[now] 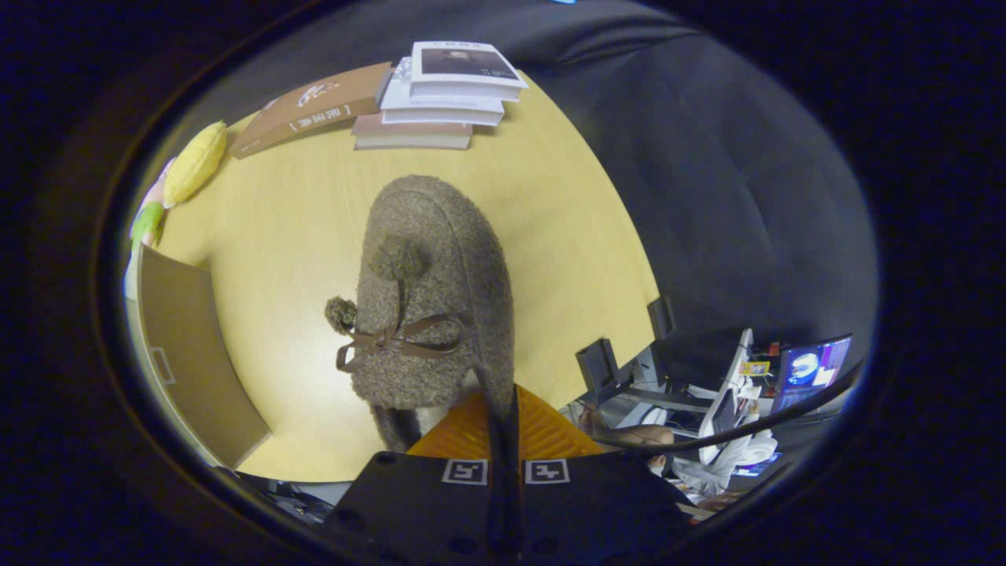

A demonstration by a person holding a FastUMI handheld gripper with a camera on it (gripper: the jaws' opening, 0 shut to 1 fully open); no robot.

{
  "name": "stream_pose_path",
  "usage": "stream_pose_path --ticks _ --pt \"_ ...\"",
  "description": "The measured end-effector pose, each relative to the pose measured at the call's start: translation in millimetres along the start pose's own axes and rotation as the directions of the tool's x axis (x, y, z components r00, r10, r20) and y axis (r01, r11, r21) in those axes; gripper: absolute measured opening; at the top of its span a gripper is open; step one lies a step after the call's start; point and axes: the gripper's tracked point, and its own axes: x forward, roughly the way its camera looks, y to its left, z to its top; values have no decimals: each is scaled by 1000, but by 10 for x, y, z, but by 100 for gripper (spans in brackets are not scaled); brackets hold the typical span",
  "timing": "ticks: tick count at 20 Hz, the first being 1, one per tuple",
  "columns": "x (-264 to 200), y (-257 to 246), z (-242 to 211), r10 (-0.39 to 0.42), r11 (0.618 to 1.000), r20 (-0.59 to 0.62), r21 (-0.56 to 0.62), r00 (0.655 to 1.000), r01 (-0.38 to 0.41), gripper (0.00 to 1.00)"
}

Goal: Open the storage box then place both shoes into the box .Put the left shoe in first, then the right shoe, with the right side of both shoes facing outward in a uniform manner.

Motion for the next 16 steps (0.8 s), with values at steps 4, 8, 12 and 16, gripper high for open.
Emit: stream_pose_path --ticks 4,8,12,16 --pt "-656 160 -54 -35 999 35 -36 999 36 4" --pt "-1279 518 -97 -33 996 67 -75 997 38 4" --pt "-1754 1009 -143 17 995 90 -103 996 -7 4" --pt "-2067 1588 -272 67 992 91 -117 994 -56 4"
